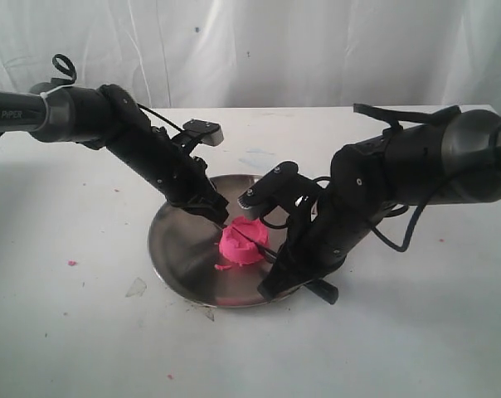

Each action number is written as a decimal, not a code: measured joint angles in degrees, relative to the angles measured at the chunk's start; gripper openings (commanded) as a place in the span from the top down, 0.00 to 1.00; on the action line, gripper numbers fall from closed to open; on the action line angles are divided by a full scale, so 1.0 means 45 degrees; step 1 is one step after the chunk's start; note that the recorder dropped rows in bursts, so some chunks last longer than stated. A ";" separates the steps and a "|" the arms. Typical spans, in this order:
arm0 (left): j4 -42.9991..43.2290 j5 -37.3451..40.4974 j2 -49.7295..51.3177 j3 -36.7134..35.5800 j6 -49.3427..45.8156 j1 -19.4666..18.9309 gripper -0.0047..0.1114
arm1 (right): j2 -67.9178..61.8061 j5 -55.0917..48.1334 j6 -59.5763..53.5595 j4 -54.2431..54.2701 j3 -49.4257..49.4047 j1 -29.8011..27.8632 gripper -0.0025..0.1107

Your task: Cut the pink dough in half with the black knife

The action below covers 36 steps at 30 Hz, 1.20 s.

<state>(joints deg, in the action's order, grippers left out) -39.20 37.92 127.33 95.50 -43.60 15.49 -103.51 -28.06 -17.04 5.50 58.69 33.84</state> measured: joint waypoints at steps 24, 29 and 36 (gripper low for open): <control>0.0048 0.0041 0.0000 0.0000 0.0025 0.0000 0.96 | -0.0135 0.0049 -0.0021 0.0000 0.0000 0.0000 0.98; 0.0048 0.0061 0.0000 0.0000 0.0025 0.0000 0.96 | -0.0429 0.0120 -0.0021 0.0000 0.0000 0.0000 0.98; 0.0048 0.0061 0.0000 0.0026 0.0025 0.0000 0.96 | -0.0506 -0.0170 -0.0021 -0.0047 0.0218 0.0000 0.98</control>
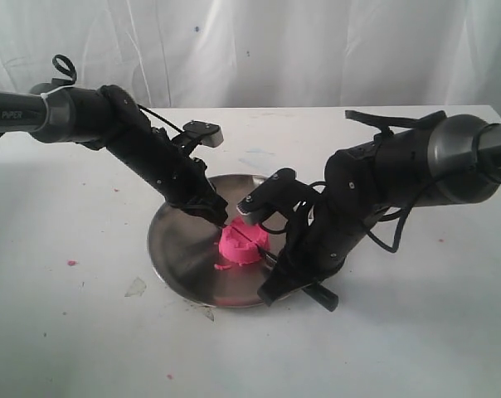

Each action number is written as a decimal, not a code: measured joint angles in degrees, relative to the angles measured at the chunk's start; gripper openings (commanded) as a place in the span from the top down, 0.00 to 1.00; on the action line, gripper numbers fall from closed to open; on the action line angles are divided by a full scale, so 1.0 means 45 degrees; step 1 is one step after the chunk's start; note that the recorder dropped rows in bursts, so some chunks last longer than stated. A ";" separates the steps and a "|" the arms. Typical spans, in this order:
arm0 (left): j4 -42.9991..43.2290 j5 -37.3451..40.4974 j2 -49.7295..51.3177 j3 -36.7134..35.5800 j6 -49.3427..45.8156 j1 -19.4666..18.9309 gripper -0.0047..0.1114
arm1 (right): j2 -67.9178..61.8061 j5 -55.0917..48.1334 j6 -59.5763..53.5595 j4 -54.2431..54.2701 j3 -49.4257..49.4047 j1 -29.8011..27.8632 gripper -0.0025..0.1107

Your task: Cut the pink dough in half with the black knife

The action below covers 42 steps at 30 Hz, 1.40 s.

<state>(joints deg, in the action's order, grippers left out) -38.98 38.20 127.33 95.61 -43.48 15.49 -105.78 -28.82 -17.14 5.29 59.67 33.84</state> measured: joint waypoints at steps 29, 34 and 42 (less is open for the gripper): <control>0.0273 0.1212 -0.0626 0.1471 0.1090 -0.0489 0.96 | 0.0098 -0.6284 0.0872 -0.2080 0.1562 0.0000 0.98; 0.0273 0.1212 -0.0626 0.1471 0.1090 -0.0489 0.96 | 0.0199 -0.6863 0.0900 -0.2430 0.1562 0.0000 0.98; 0.0273 0.1261 -0.0626 0.1471 0.1090 -0.0489 0.96 | 0.0253 -0.6996 0.0983 -0.2642 0.1977 0.0000 0.98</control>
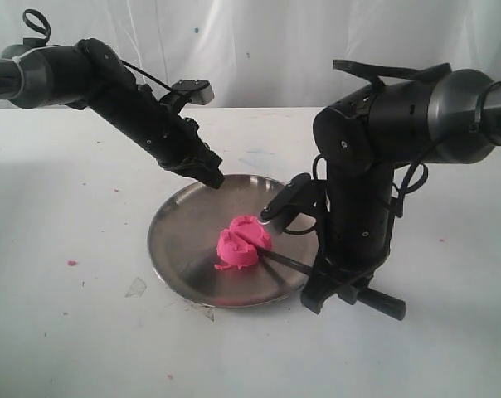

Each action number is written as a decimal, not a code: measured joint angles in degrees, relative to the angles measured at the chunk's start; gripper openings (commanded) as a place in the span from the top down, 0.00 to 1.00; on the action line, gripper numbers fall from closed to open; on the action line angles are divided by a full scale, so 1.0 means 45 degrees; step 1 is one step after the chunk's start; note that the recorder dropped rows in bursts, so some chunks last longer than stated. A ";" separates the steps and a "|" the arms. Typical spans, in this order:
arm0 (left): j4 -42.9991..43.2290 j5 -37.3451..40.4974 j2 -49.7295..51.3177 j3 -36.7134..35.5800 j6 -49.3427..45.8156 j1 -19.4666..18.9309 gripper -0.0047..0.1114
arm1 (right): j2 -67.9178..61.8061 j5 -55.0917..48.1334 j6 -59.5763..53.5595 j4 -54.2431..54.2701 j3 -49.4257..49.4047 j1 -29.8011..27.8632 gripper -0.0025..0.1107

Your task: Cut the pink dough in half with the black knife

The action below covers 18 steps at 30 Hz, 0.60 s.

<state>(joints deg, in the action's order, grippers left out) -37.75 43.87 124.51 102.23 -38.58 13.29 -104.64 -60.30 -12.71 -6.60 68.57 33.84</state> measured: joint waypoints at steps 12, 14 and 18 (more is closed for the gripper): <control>0.0000 0.0075 0.0000 0.0000 0.0000 0.0000 0.96 | 0.0000 0.0210 0.1004 -0.0803 0.0136 0.0000 0.98; 0.0000 0.0075 0.0000 0.0000 0.0020 0.0000 0.96 | 0.0000 0.0332 0.1084 -0.0886 0.0136 0.0000 0.98; 0.0000 0.0075 0.0000 0.0000 0.0046 0.0000 0.96 | 0.0000 0.0639 0.1110 -0.0788 0.0136 0.0000 0.98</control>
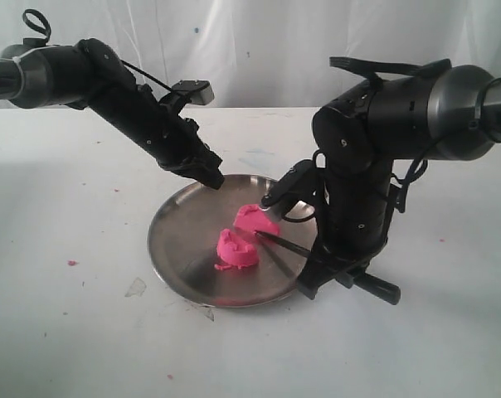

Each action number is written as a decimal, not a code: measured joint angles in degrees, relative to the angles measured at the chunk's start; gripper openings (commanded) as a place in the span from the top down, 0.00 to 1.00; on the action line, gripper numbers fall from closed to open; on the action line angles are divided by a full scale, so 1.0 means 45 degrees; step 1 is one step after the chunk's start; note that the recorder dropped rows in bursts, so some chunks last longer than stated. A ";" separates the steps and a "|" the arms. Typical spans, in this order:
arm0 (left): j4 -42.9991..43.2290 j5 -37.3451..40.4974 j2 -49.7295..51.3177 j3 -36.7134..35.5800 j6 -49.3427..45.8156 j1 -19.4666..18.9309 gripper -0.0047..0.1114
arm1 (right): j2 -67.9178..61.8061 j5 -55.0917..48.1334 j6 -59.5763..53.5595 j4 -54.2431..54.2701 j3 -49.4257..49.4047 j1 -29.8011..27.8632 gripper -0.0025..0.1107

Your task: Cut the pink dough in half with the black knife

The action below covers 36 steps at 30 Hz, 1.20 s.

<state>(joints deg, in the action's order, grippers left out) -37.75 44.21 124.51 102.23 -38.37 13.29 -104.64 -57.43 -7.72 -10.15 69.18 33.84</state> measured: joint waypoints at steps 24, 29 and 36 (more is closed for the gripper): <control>0.0000 0.0153 -0.0093 0.0000 0.0048 0.0000 0.96 | 0.0021 0.0478 -0.1439 0.2827 0.0000 0.0000 0.98; 0.0000 0.0076 -0.0935 0.0000 0.0097 0.0000 0.96 | 0.0402 0.0861 -0.0063 0.2128 -0.0042 0.0000 0.98; 0.0000 0.0130 -0.2341 0.0000 0.0237 0.0000 0.96 | 0.2058 0.3030 0.3396 0.0961 -0.1312 -0.0240 0.98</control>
<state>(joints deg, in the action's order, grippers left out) -37.75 44.79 113.98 102.23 -37.31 13.29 -95.38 -43.79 7.56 -5.82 63.28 32.76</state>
